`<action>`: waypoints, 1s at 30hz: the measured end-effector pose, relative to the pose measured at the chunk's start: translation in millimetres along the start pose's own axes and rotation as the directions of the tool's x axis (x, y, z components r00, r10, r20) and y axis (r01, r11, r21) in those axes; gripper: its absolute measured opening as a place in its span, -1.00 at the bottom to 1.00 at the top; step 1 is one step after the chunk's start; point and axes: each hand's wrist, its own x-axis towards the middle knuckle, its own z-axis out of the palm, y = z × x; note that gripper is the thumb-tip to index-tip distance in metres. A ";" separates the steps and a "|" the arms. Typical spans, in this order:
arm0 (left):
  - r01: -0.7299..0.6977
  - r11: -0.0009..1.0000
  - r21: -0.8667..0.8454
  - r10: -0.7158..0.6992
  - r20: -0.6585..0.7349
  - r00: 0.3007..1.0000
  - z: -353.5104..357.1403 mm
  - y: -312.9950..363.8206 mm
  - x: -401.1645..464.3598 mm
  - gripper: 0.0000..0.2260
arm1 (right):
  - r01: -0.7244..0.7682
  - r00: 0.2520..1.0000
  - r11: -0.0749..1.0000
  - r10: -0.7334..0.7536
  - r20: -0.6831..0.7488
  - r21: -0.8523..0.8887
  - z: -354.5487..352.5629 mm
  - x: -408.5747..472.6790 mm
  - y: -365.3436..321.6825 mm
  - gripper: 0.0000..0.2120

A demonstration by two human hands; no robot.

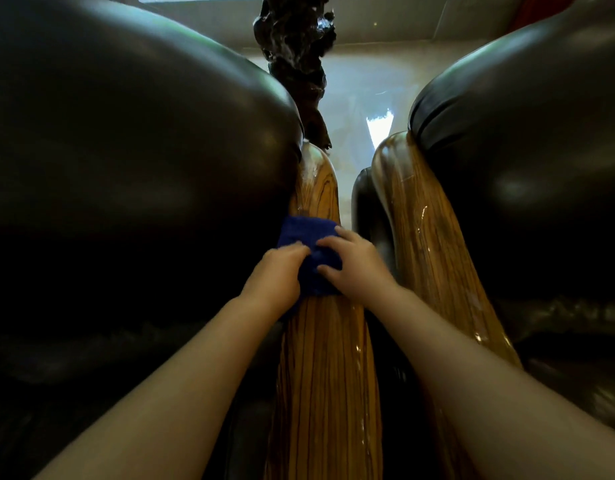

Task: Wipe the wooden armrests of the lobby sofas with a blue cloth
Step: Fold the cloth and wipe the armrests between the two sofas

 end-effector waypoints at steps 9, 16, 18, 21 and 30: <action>0.083 0.975 -0.206 -0.059 0.119 0.991 -49.9 32.7 -50.2 -0.74 | 0.147 0.989 0.981 -0.144 -0.030 0.127 -50.2 -60.3 -20.3 -0.83; -0.042 0.952 -0.304 0.069 0.079 0.995 -99.9 97.7 -82.3 -0.69 | 0.193 0.981 0.967 -0.194 -0.014 0.167 -148.3 -107.7 -34.8 -0.82; -0.057 0.946 -0.319 0.089 0.085 0.992 -107.3 118.6 -99.5 -0.67 | 0.201 0.980 0.970 -0.200 -0.024 0.137 -171.9 -131.9 -38.2 -0.81; -0.095 0.943 -0.318 0.137 0.114 0.984 -107.5 149.6 -132.3 -0.66 | 0.182 0.983 0.978 -0.178 -0.040 0.101 -199.8 -177.0 -39.0 -0.79; -0.164 0.926 -0.339 0.235 0.182 0.955 -71.1 221.0 -226.4 -0.63 | 0.107 0.994 0.990 -0.108 0.006 0.090 -231.6 -317.3 -16.2 -0.78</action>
